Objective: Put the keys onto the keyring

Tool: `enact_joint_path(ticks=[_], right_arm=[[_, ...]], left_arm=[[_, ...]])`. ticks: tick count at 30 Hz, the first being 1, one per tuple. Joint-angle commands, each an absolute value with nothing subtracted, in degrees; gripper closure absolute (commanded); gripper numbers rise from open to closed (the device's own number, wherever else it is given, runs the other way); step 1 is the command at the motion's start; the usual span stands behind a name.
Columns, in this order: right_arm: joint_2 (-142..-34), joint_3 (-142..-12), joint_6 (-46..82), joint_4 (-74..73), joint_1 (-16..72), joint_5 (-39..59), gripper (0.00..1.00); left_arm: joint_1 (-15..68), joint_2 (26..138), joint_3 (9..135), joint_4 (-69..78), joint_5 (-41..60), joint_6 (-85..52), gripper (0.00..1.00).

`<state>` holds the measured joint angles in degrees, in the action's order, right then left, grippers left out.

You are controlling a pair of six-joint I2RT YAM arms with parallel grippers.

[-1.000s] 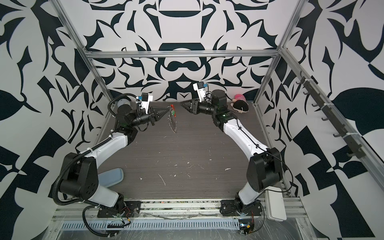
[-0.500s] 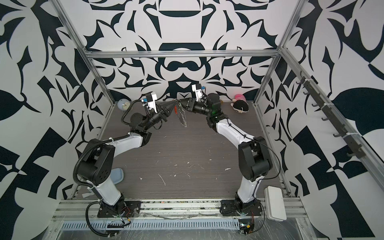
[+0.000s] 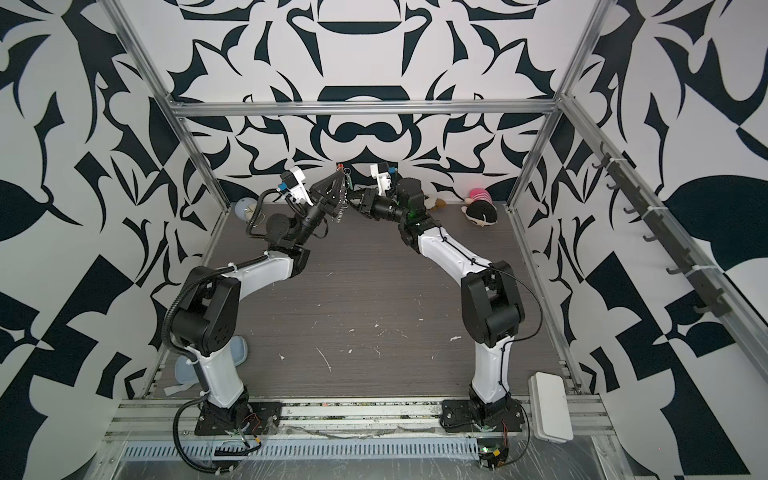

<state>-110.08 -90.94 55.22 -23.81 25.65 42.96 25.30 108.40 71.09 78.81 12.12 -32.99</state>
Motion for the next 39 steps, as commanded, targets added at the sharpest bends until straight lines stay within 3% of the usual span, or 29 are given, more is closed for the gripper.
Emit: enact_joint_path(ticks=[1,10,16,25,30,39], right_arm=[[-110.22,-96.57,52.92,-21.34,26.03,40.73,0.68],[-106.11,-97.02,44.97,-9.64,19.45,39.19,0.68],[-105.07,-104.47,37.59,1.33,17.49,39.81,0.65],[-108.65,-116.77,39.20,2.75,17.62,46.42,0.61],[-109.23,-116.84,41.14,-0.82,18.51,48.99,0.61],[-110.22,-118.33,37.35,3.45,19.07,45.71,0.60]], left_arm=[[25.50,111.30,74.86,82.62,11.00,-33.49,1.00],[23.31,113.37,77.95,82.61,14.96,-40.19,1.00],[22.41,112.78,78.38,82.61,18.36,-42.59,1.00],[22.48,112.05,78.32,82.70,22.40,-45.55,1.00],[22.49,112.61,79.67,82.69,22.44,-46.82,1.00],[22.68,113.89,81.47,82.63,22.30,-49.28,1.00]])
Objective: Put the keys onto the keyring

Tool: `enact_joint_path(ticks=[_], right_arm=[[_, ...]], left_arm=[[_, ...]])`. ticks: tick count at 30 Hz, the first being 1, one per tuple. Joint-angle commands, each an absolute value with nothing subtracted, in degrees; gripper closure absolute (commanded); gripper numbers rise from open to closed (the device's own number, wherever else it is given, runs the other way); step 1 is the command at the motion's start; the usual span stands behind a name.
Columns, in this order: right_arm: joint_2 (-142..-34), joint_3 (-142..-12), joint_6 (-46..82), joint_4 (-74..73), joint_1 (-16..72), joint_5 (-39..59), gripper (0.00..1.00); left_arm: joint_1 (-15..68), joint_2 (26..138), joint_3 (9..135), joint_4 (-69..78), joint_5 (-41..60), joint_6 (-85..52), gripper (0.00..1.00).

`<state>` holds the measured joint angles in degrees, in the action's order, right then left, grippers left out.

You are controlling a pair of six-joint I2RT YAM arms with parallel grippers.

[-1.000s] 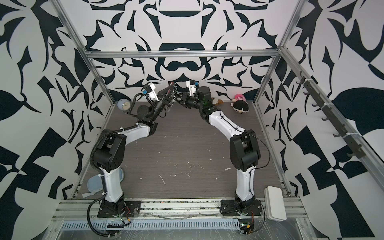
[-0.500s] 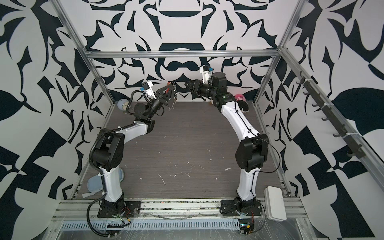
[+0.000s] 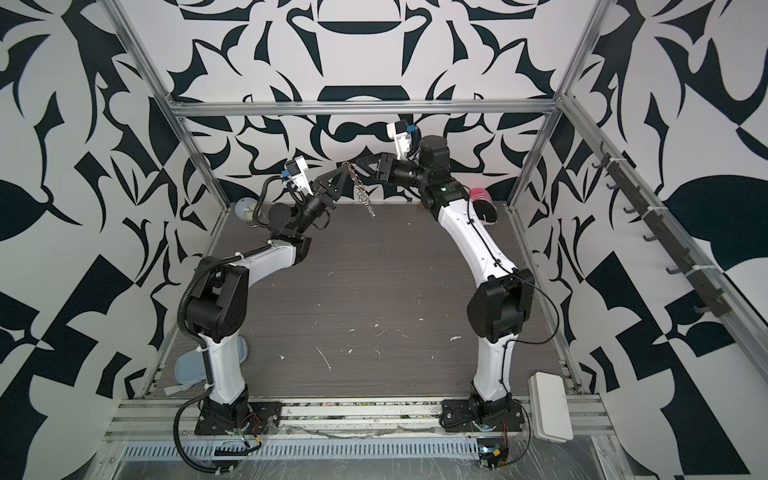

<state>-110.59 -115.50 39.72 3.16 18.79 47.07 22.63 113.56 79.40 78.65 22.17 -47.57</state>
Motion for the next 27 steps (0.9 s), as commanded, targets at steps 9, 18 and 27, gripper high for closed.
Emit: enact_joint_path(ticks=[9,18,27], right_arm=[[-111.92,-119.71,38.65,1.98,19.16,46.18,0.60],[-114.53,-122.32,41.14,-0.06,19.52,47.86,0.60],[-115.31,-122.95,42.05,-1.34,20.12,48.86,0.66]], left_arm=[[23.03,114.86,82.60,82.62,22.59,-49.88,1.00],[23.15,115.62,83.24,82.70,22.67,-50.27,1.00],[23.13,115.82,83.58,82.63,22.58,-50.81,1.00]])
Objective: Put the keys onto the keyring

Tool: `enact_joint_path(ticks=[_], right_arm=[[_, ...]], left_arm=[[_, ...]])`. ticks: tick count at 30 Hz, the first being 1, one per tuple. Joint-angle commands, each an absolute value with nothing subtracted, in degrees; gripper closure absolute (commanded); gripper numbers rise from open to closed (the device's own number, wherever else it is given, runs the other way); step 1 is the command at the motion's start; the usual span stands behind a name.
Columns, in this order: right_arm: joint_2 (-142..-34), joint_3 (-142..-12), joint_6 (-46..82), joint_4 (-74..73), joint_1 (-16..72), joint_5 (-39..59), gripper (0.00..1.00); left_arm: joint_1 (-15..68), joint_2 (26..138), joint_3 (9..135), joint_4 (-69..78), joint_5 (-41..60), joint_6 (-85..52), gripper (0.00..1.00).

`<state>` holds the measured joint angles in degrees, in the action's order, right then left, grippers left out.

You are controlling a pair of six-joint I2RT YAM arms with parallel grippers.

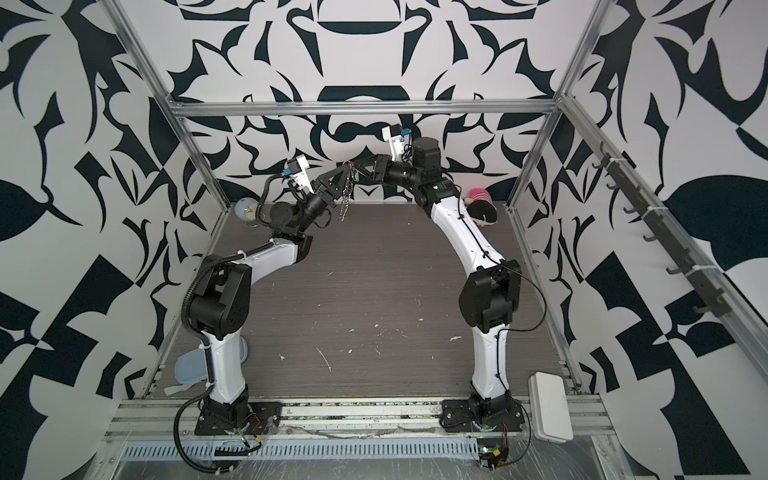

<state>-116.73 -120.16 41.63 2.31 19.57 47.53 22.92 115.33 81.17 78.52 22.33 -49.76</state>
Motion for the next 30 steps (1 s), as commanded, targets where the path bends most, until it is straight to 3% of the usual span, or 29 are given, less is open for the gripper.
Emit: enact_joint_path(ticks=[1,7,13,30], right_arm=[[-115.31,-122.87,42.12,-1.50,20.13,48.94,0.66],[-115.22,-122.67,42.84,-3.05,20.39,49.92,0.67],[-114.62,-121.26,43.43,-3.40,20.30,49.37,0.78],[-113.91,-117.85,52.05,-12.86,18.80,51.30,0.74]], left_arm=[[23.20,115.83,83.67,82.63,22.49,-50.95,1.00],[23.33,115.99,83.76,82.65,22.52,-51.41,1.00],[23.36,115.41,83.66,82.67,22.55,-51.54,1.00],[23.37,115.48,84.92,82.69,22.14,-52.58,1.00]])
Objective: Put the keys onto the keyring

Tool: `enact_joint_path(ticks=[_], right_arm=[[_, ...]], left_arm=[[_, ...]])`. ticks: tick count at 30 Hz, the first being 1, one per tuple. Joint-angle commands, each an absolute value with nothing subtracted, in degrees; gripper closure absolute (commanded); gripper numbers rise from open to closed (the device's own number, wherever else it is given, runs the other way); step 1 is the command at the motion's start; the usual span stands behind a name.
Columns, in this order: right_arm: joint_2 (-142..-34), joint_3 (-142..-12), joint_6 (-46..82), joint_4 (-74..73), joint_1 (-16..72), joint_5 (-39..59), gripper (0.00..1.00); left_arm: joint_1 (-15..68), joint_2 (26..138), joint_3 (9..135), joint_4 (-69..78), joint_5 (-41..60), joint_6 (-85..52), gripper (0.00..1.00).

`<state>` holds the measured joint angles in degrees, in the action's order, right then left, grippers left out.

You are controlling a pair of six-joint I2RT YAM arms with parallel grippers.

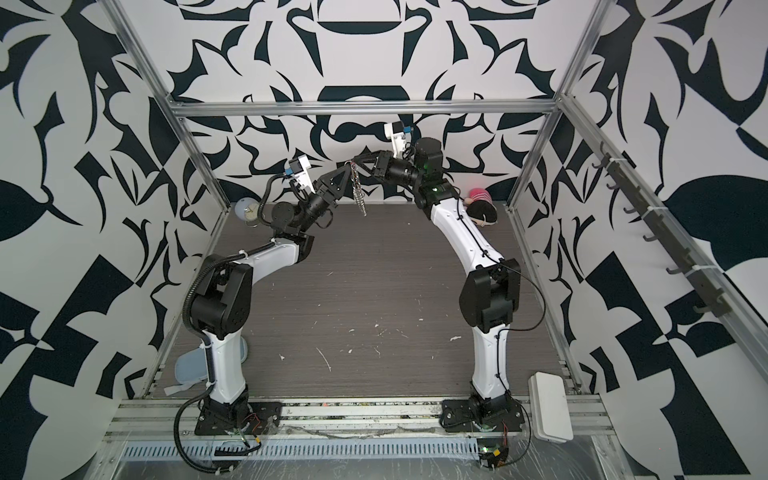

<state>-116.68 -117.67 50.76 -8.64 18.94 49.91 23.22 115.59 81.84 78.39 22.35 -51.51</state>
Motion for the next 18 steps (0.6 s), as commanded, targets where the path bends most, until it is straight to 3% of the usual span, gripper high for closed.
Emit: enact_joint_path(ticks=[1,9,13,18], right_arm=[[-113.83,-117.78,52.03,-12.84,18.81,51.37,0.75],[-114.21,-117.88,52.53,-13.51,18.87,51.67,0.78],[-114.61,-118.72,52.99,-13.76,18.96,51.74,0.89],[-114.47,-118.87,53.26,-14.50,19.54,52.53,0.88]], left_arm=[[23.37,115.56,85.03,82.70,22.07,-52.69,1.00],[23.45,115.55,85.67,82.67,21.93,-53.27,1.00],[23.49,115.66,85.70,82.63,21.91,-53.30,1.00],[23.55,115.98,85.70,82.66,21.80,-53.54,1.00]])
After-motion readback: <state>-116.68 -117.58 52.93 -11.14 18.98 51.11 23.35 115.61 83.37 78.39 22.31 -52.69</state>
